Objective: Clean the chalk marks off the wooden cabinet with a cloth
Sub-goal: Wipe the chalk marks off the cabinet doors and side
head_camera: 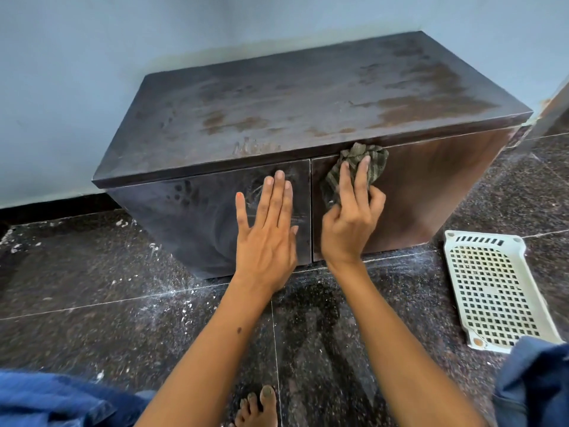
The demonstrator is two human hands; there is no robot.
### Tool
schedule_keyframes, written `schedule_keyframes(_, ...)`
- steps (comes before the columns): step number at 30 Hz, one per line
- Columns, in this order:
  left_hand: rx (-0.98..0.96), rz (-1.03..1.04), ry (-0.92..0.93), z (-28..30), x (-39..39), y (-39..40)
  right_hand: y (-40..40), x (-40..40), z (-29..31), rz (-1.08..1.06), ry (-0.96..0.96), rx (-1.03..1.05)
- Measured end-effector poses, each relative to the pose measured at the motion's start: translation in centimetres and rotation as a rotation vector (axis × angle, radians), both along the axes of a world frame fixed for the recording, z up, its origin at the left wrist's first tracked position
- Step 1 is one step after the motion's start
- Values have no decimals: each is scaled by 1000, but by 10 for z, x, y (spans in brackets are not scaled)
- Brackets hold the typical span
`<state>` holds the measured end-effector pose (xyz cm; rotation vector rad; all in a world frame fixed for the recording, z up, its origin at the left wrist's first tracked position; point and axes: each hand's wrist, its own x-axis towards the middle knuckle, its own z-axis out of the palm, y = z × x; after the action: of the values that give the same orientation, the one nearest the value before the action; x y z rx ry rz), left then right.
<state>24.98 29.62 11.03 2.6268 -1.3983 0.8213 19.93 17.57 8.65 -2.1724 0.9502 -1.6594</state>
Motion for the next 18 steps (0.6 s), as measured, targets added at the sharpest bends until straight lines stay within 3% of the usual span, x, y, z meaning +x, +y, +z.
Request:
schedule_keyframes(10,-15,29,-31,-3,7,1,36,15,-1,-52,288,-88)
schedule_keyframes(18,86,38,-31,-9,11,7,33,14,-35,20,301,-82)
